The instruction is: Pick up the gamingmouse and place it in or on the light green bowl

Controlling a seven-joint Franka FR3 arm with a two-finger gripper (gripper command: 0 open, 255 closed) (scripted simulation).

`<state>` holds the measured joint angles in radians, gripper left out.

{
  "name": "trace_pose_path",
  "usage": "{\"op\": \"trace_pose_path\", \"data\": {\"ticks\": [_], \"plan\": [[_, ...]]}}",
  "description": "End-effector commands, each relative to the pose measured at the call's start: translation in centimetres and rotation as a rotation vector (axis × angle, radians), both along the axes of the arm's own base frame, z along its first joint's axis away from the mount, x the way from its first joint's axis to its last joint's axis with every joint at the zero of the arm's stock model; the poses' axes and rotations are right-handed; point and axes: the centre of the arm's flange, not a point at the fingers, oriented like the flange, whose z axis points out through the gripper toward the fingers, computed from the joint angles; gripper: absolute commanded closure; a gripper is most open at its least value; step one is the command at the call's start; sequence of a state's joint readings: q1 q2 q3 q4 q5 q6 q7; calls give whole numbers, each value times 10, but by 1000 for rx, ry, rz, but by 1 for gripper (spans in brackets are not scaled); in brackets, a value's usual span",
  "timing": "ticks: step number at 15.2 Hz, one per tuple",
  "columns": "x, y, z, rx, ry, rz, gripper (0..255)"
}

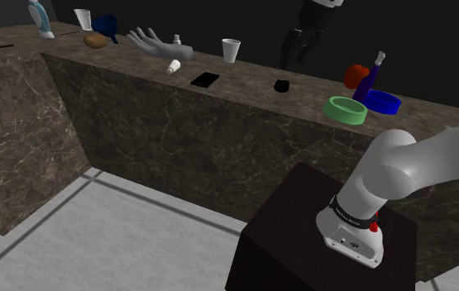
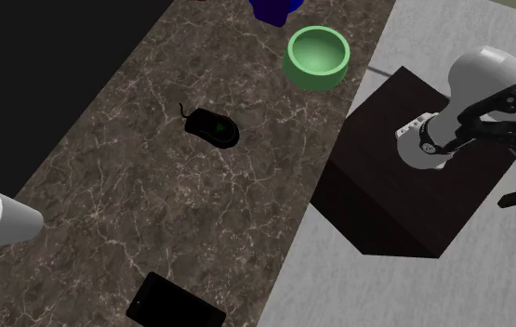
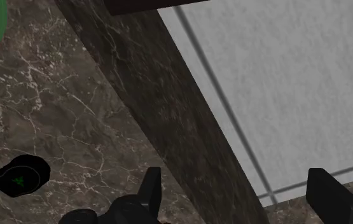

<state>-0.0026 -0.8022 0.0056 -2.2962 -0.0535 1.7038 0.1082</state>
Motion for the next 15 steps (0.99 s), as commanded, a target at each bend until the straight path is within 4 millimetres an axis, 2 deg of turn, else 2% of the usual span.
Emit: {"op": "trace_pose_path", "data": {"ticks": [1,8,15], "plan": [[0,0,0,0,0,0,0],[63,-60,-35,18,19,-186,0],[112,-130,-71,37,38,-373,0]]}}
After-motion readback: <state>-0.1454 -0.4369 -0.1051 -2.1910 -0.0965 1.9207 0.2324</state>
